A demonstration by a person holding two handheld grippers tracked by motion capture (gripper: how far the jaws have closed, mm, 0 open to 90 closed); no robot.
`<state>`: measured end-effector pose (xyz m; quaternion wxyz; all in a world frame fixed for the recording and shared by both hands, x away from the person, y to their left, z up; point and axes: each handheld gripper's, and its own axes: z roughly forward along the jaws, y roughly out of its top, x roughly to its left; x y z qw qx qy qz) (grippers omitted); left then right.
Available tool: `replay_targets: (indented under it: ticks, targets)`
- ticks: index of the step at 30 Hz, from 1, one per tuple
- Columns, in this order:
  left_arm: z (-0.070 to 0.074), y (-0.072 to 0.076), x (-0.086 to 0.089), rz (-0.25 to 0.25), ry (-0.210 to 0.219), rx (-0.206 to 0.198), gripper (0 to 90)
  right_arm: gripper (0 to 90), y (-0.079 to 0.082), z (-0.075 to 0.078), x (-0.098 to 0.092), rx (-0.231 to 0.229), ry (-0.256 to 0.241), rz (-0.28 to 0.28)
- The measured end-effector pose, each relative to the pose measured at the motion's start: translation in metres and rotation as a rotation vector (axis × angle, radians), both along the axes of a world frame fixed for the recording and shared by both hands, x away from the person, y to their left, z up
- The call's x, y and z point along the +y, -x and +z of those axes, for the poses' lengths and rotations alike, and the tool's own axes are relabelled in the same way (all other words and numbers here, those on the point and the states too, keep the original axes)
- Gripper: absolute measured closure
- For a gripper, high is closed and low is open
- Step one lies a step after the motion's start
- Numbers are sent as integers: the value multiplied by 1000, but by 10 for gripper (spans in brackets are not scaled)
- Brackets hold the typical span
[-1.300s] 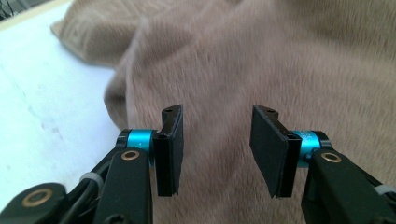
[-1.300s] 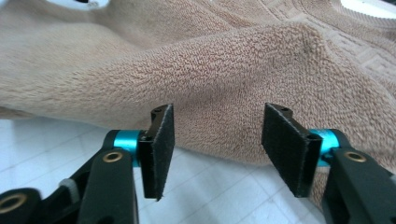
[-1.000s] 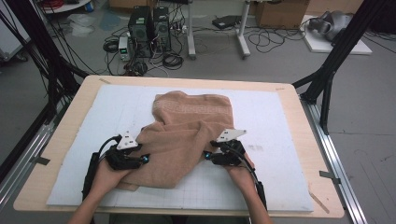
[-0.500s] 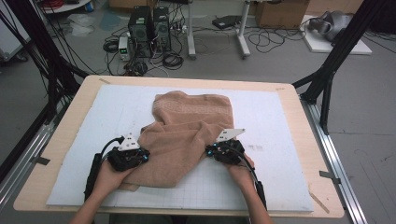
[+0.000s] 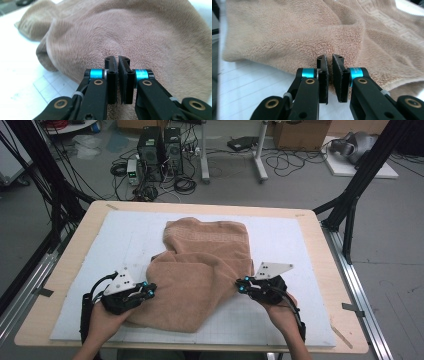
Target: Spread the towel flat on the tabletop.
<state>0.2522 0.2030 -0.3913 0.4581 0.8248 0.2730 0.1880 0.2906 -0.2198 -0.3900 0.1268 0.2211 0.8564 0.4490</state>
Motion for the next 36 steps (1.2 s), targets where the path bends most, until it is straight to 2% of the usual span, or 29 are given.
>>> replay_targets:
  ticks: [3, 4, 7, 11, 12, 14, 16, 17, 18, 21, 24, 26, 30, 33, 36]
  targets:
    - [5, -2, -1, 1, 5, -8, 855, 837, 7, 14, -11, -22, -1, -6]
    - [6, -4, -2, 2, 7, -10, 855, 837, 7, 14, -11, -22, -1, -6]
    - [6, -17, -6, 21, 18, -13, 855, 837, -2, 19, -13, -26, 8, -19]
    - [5, -45, -9, 91, 21, -25, 855, 837, -33, 13, -13, 10, -2, -63]
    - [4, -54, -9, 115, 26, -17, 855, 837, -41, 11, -11, 18, -2, -77]
    - [0, -72, -9, 156, 5, -8, 855, 837, -59, 6, -8, 38, 1, -110]
    - [-7, -87, -8, 195, 22, 21, 854, 836, -75, -2, -4, 69, 23, -141]
    - [-10, -94, -7, 210, 11, 37, 855, 835, -81, -6, -3, 78, 30, -157]
    - [-13, -100, -7, 231, 19, 50, 854, 832, -87, -10, -2, 92, 33, -174]
    - [-21, -109, -8, 245, 10, 78, 846, 802, -98, -18, 3, 110, 43, -200]
    - [-21, -107, -8, 227, -15, 81, 797, 731, -96, -16, 5, 104, 29, -199]
    - [-16, -101, -8, 213, -32, 61, 740, 692, -90, -11, 5, 91, 16, -188]
    - [-5, -88, -5, 181, -14, 25, 692, 655, -71, 0, 2, 47, -20, -166]
    - [-2, -78, -3, 151, -38, 17, 652, 642, -54, 2, 0, 22, -25, -137]
    - [-4, -70, -1, 126, -67, 20, 614, 593, -40, -4, 0, 12, -21, -101]
